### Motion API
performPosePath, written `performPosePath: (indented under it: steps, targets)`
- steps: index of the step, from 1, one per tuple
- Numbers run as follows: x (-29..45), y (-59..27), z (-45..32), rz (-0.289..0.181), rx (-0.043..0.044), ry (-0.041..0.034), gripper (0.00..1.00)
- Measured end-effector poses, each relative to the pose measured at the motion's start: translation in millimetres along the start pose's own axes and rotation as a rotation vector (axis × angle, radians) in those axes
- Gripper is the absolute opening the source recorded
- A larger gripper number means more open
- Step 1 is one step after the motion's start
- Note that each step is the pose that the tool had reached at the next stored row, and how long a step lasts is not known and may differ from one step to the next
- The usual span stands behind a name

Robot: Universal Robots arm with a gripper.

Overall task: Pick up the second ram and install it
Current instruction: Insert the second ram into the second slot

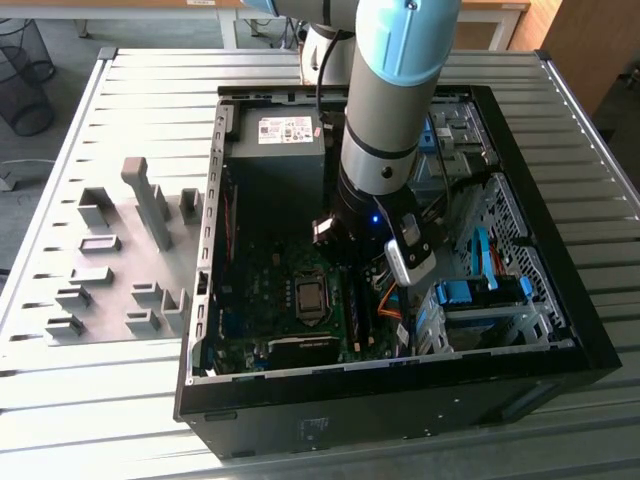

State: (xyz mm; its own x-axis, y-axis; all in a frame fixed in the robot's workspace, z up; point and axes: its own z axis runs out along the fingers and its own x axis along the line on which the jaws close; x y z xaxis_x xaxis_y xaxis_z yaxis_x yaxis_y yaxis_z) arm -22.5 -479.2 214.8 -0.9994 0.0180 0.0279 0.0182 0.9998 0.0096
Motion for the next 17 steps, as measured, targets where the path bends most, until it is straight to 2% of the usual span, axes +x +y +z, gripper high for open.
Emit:
performPosePath:
  steps: [9,17]
  targets:
    - [-0.6,0.5,0.2,-0.001,-0.0011,0.0001,0.14]
    - [-0.6,0.4,3.5,-0.001,-0.001,0.0002,0.14]
